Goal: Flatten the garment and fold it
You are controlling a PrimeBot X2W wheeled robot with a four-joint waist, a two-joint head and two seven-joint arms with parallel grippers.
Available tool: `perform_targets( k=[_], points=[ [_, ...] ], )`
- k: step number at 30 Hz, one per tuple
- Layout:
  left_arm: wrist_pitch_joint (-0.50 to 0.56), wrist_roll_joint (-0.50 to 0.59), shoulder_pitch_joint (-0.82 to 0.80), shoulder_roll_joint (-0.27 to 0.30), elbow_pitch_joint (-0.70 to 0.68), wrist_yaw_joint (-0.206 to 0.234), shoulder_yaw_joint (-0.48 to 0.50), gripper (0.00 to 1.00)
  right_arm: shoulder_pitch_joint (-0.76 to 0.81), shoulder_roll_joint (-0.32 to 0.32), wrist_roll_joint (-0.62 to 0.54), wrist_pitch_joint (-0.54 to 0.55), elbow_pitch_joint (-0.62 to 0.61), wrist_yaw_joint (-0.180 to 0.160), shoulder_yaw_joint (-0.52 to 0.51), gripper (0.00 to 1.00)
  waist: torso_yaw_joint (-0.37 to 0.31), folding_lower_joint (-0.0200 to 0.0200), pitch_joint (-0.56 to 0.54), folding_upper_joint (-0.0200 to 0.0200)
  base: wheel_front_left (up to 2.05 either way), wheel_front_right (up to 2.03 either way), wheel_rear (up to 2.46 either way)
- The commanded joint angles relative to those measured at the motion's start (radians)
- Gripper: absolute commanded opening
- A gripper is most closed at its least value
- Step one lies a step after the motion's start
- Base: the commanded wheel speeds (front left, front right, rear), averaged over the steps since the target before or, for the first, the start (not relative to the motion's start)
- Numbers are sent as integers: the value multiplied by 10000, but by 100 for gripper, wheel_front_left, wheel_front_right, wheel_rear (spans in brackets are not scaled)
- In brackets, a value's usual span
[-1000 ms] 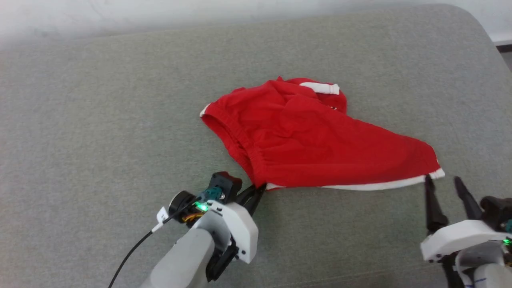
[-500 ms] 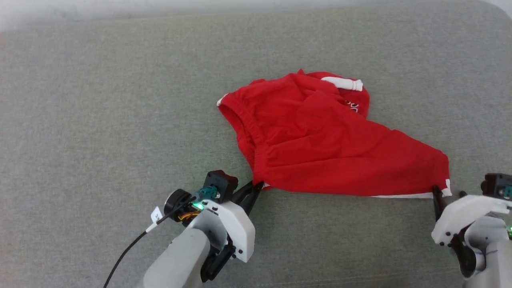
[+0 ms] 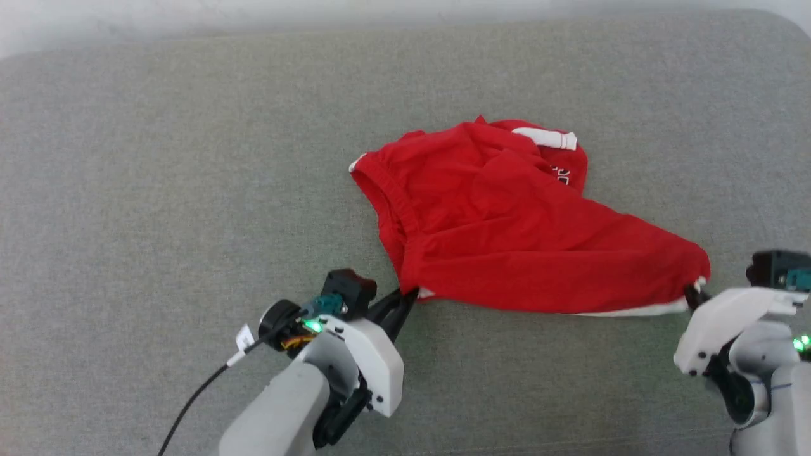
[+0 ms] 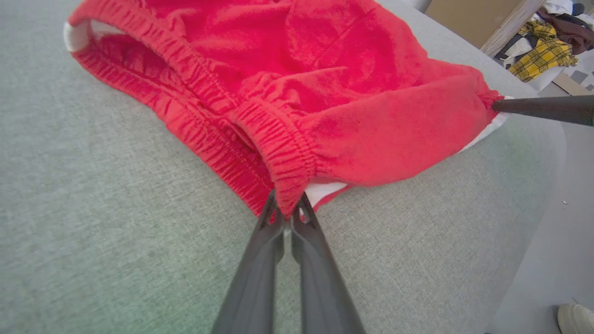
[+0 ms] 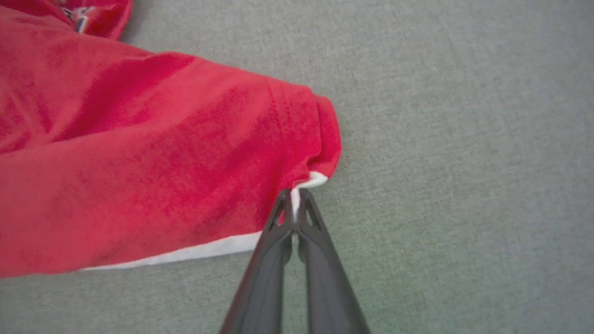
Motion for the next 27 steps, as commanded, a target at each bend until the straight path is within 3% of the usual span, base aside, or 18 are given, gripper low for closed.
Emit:
perform_targets(
  k=[1, 7, 12, 20, 23, 27],
  points=[
    [119, -145, 32, 91, -278, -27, 27, 0, 35, 34, 113, 88, -442, -7, 114, 0, 2, -1, -102, -1, 0, 0, 0],
    [1516, -492, -786, 1029, -2432, -189, 230, 0, -745, 34, 537, 1240, -3102, -7, 760, 0, 12, -1, 23, -1, 0, 0, 0],
    [3112, -690, -2566, 1964, -3651, -286, 556, 0, -2754, -7, 319, 2115, -4229, -7, 948, 0, 262, -1, 772, -1, 0, 0, 0],
    [4478, -1430, -6610, 2371, -2614, -355, 1529, 0, -7001, -737, -346, 2255, -3549, -7, 2099, 0, 217, -1, 2695, -1, 0, 0, 0],
    [4301, -1473, -7881, 2364, -2092, -181, 2078, 0, -8490, -1107, -713, 1749, -2723, -7, 2736, 0, 117, -1, 3252, -1, 0, 0, 0],
    [3399, -1241, -9335, 2363, -1462, 371, 2865, 0, -10289, -1215, -1075, 740, -1934, -7, 2996, 0, 5, -1, 3902, -1, 0, 0, 0]
  ],
)
